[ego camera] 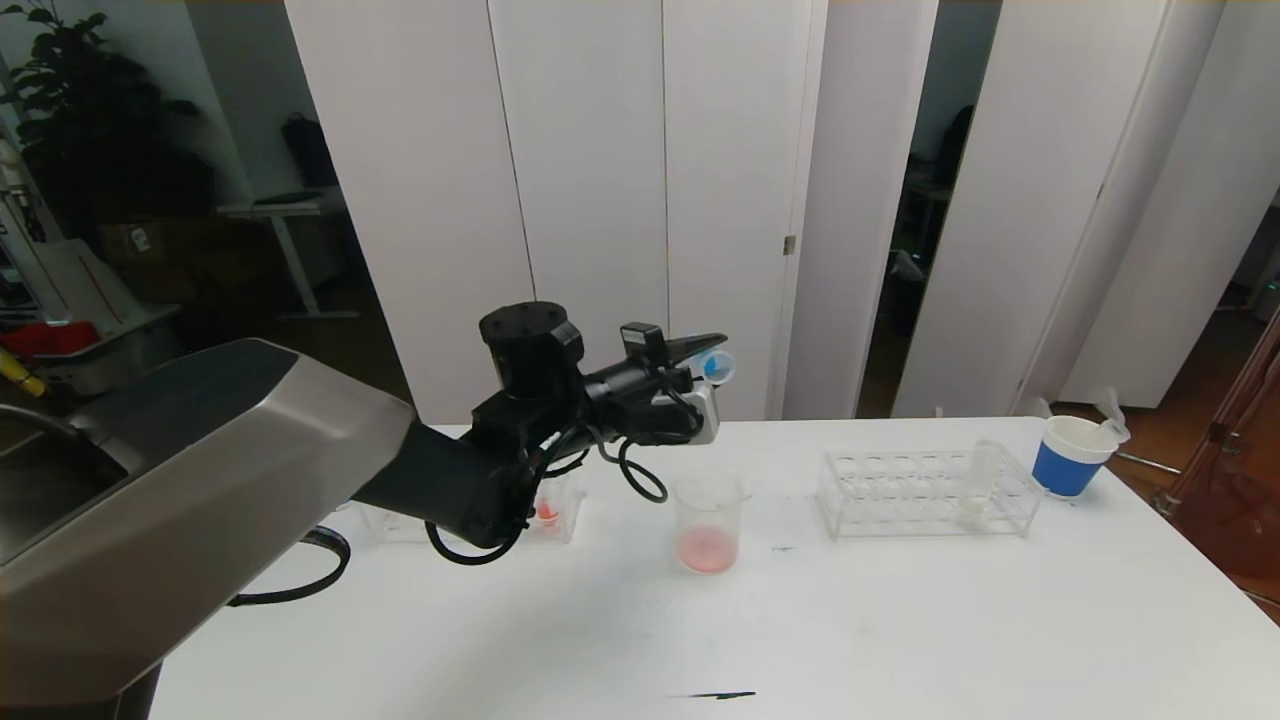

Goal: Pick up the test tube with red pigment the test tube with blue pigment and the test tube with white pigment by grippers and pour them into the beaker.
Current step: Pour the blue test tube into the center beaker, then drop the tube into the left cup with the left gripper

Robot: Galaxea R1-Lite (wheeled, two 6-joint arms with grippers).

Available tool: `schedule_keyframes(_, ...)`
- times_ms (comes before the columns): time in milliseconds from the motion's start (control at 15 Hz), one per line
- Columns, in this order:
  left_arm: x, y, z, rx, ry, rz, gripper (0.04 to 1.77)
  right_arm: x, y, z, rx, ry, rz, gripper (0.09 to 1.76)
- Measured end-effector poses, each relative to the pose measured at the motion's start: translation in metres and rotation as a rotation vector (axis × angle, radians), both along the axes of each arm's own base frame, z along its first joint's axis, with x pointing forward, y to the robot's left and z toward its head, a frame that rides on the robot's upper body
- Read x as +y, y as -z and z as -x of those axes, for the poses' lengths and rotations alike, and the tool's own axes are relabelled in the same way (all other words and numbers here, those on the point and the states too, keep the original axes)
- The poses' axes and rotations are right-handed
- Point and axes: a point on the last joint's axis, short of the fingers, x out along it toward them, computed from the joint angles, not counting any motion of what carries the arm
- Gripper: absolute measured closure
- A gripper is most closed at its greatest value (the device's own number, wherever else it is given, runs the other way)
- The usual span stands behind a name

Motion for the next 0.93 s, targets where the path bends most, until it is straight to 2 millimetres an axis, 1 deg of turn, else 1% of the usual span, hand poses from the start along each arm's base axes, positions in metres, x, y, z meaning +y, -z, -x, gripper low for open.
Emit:
schedule_keyframes(467,0.004,0.009,-0.005,-0.079,-0.023,-0.063,1.24,0.000,0.000,0.000,0.000,0.000,0.000,0.10)
schedule_keyframes(933,0.006,0.019,-0.012,-0.106,-0.038,-0.079,1.24,0.000,0.000,0.000,0.000,0.000,0.001,0.10)
